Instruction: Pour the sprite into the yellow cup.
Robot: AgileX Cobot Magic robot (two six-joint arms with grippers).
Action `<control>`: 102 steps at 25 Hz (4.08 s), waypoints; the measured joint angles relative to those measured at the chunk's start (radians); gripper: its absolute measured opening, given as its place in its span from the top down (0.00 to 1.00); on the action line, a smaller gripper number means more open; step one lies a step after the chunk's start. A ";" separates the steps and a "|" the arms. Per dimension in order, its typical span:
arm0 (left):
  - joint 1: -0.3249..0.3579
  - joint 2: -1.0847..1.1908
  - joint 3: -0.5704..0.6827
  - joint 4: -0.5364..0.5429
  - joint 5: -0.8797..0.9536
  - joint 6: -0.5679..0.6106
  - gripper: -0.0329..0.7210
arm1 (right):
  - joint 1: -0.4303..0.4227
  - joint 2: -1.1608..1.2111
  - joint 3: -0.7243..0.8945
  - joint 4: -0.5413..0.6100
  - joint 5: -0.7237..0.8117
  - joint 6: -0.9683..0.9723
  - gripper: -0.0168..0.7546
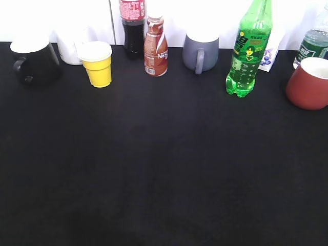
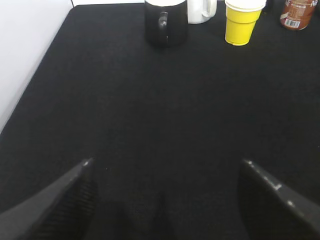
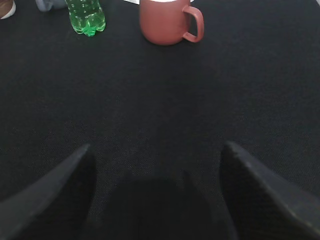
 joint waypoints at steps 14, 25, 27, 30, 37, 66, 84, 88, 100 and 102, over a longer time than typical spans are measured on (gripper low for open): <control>0.000 0.014 -0.011 -0.075 -0.396 0.000 0.27 | 0.000 0.000 0.000 0.000 0.000 0.000 0.22; 0.000 0.834 0.257 -0.062 -1.499 -0.036 0.22 | 0.000 0.000 0.000 0.000 0.000 0.000 0.22; 0.000 1.012 0.259 0.111 -1.668 -0.155 0.22 | 0.000 0.000 0.000 0.000 0.000 0.000 0.22; -0.001 1.264 0.259 0.253 -1.955 -0.205 0.22 | 0.000 0.000 0.000 0.000 0.000 0.000 0.22; -0.194 1.607 0.114 0.197 -1.939 -0.156 0.22 | 0.000 0.000 0.000 0.000 0.000 0.000 0.22; -0.266 2.300 -0.598 0.095 -2.019 -0.092 0.11 | 0.000 0.000 0.000 0.000 0.000 0.000 0.22; -0.266 2.316 -0.598 0.104 -2.147 -0.092 0.33 | 0.000 0.000 0.000 0.003 0.000 0.000 0.22; -0.266 2.316 -0.597 0.193 -2.182 -0.092 0.37 | 0.000 0.000 0.000 0.003 0.000 0.000 0.22; -0.266 1.897 -0.003 0.420 -2.274 -0.092 0.38 | 0.000 0.357 0.047 -0.057 -0.762 0.000 0.22; -0.266 1.896 0.000 0.437 -2.272 -0.092 0.38 | 0.000 0.537 0.057 -0.071 -1.005 0.000 0.22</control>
